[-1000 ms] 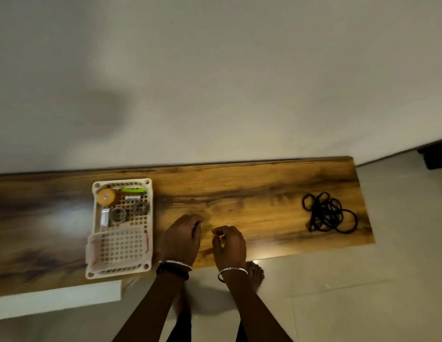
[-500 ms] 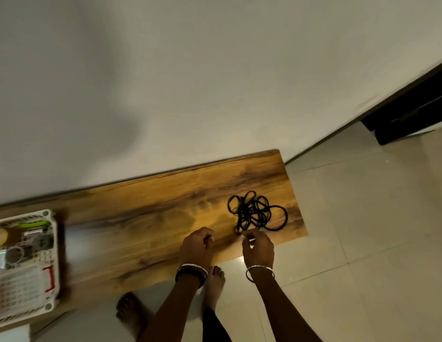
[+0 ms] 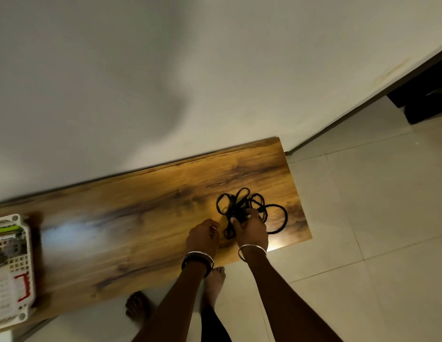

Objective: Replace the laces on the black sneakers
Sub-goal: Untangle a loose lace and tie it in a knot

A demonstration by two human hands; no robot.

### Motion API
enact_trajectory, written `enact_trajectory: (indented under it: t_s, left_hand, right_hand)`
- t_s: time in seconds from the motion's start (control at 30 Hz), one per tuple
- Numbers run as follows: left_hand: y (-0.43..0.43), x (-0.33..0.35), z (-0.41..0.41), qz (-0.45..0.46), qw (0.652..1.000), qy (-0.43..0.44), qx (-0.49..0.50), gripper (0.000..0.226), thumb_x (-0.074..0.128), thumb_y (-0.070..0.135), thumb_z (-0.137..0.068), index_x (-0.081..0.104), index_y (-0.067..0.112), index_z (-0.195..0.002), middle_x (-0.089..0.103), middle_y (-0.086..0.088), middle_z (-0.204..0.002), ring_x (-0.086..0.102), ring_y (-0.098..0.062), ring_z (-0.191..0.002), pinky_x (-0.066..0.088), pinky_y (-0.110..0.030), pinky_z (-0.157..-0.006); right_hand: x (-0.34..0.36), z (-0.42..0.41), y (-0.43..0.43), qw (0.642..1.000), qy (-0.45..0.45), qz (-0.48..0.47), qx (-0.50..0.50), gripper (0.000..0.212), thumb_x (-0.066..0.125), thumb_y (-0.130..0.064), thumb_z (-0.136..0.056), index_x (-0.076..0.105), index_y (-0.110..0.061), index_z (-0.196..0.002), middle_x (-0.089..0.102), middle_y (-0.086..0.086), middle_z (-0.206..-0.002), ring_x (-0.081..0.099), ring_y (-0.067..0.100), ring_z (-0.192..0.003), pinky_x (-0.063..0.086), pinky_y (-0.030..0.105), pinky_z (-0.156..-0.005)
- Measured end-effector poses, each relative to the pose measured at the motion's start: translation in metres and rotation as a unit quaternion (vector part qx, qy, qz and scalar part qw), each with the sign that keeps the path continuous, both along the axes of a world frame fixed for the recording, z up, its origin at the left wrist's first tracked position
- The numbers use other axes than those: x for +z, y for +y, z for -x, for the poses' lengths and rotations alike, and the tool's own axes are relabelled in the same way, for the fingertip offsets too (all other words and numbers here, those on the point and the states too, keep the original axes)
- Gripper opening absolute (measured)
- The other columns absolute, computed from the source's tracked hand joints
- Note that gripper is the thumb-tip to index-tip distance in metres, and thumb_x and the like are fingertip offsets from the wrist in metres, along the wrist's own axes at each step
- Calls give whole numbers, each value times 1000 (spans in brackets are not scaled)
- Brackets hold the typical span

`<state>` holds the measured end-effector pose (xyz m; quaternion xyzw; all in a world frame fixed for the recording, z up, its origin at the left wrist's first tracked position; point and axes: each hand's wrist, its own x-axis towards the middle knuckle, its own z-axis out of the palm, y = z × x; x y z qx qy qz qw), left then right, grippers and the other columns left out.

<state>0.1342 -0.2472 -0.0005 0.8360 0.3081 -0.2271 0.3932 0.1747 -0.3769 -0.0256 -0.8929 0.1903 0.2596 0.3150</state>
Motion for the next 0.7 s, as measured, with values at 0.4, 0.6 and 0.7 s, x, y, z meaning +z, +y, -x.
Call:
enact_trajectory:
  t_s: [0.4, 0.6, 0.7]
  left_hand:
    - [27, 53, 6, 19, 991, -131, -12, 23, 64, 13, -92, 66, 28, -109, 67, 12, -88, 61, 1, -74, 52, -25, -67]
    - [53, 130, 6, 39, 959, -248, -132, 52, 58, 28, -91, 50, 36, -141, 60, 8, -125, 61, -4, -99, 52, -24, -70]
    - [61, 180, 5, 73, 942, -283, -167, 55, 63, 26, -92, 48, 41, -142, 54, 11, -131, 57, -8, -113, 54, -31, -79]
  right_hand:
    - [56, -12, 11, 990, -98, -98, -13, 11, 70, -14, -92, 69, -4, -97, 75, 8, -87, 71, 24, -85, 53, 32, -73]
    - [148, 4, 16, 954, -123, -272, 23, 17, 60, -11, -100, 70, -3, -89, 65, 4, -63, 64, 17, -61, 56, 41, -69]
    - [206, 10, 24, 939, -147, -304, 60, 19, 57, -18, -102, 72, -9, -96, 61, -2, -60, 60, 9, -57, 52, 29, -61]
